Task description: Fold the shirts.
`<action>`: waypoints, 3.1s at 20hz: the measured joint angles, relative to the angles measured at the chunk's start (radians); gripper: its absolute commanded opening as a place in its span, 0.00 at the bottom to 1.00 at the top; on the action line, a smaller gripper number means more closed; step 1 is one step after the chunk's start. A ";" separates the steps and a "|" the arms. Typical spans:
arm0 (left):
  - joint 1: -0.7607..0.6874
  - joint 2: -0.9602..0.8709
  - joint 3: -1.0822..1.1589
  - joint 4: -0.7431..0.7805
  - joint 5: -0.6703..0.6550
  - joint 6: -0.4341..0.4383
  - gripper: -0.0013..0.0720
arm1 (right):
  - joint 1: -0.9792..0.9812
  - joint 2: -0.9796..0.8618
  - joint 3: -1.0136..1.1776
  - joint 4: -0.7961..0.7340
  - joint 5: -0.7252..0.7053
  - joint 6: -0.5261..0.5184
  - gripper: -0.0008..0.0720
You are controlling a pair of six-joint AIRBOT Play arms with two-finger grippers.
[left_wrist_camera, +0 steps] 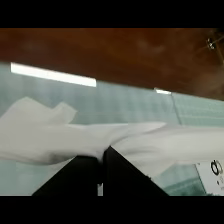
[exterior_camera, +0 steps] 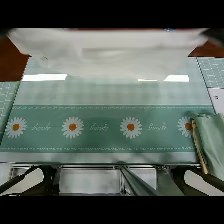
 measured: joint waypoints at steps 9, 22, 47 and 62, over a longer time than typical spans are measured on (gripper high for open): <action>0.042 0.325 0.357 0.321 -0.020 -0.122 0.05 | 0.001 0.259 0.336 -0.233 0.118 0.082 0.05; -0.579 0.541 0.182 1.267 -0.180 -0.335 0.05 | 0.001 0.451 0.212 -0.341 0.370 0.160 0.05; -0.436 -0.667 0.124 0.980 0.229 -0.605 0.05 | 0.108 -0.626 -0.052 -0.144 -0.228 0.044 0.05; -0.377 -0.666 0.026 0.837 -0.245 -0.281 0.05 | 0.123 -0.630 -0.180 -0.286 0.106 0.006 0.08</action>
